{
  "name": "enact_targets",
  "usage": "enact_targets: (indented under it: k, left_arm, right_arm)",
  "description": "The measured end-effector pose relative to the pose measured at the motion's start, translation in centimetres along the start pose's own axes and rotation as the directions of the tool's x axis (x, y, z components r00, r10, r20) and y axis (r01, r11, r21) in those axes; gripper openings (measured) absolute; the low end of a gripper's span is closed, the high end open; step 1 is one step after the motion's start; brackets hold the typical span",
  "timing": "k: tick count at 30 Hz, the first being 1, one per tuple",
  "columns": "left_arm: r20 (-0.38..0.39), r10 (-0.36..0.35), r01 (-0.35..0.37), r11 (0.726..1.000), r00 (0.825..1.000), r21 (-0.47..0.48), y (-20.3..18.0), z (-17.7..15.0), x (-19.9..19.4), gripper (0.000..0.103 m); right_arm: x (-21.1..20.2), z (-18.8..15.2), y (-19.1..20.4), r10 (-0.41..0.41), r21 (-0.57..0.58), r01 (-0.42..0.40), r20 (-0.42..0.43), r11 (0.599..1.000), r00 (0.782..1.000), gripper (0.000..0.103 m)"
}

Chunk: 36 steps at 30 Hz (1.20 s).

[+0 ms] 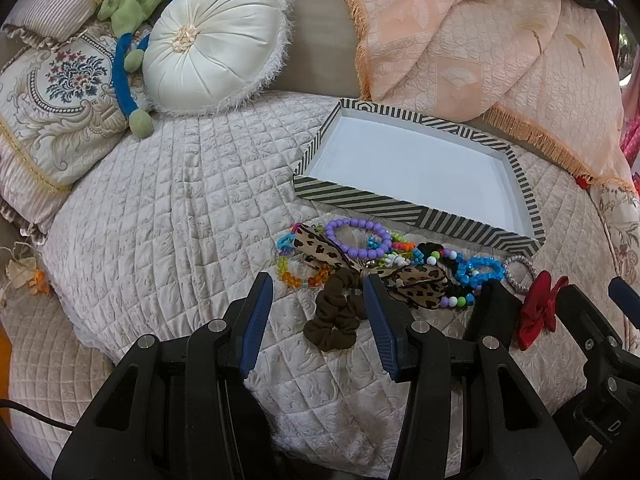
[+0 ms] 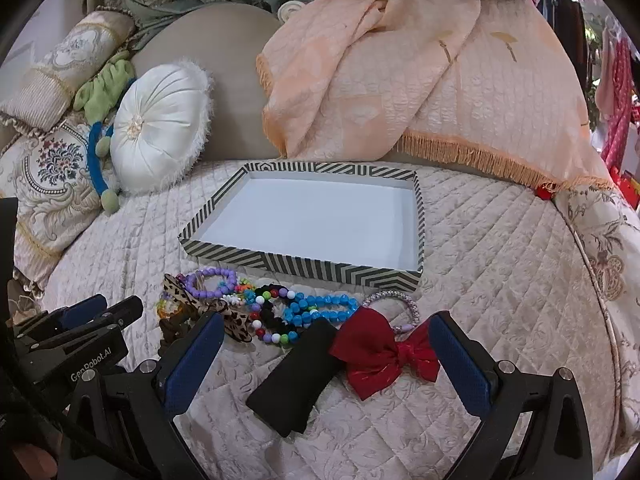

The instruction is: Organize jewelry

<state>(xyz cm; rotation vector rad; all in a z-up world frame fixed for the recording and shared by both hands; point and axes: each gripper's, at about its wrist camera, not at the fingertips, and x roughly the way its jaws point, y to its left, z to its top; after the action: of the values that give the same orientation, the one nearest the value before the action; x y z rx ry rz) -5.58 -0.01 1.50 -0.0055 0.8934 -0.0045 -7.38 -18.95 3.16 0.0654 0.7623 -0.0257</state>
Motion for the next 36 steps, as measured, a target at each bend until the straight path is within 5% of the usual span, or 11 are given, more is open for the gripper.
enact_targets:
  k: [13, 36]
  left_arm:
    - [-0.003, 0.014, -0.014, 1.0, 1.0, -0.003, 0.16, -0.13, 0.17, 0.047]
    - [-0.008, 0.013, -0.013, 1.0, 1.0, -0.003, 0.24, -0.31, 0.09, 0.047]
  right_arm:
    - [0.27, -0.57, -0.17, 0.063, 0.052, -0.062, -0.012, 0.997, 0.998, 0.102]
    - [0.54, -0.74, -0.05, -0.005, 0.001, 0.005, -0.042, 1.0, 0.999, 0.102]
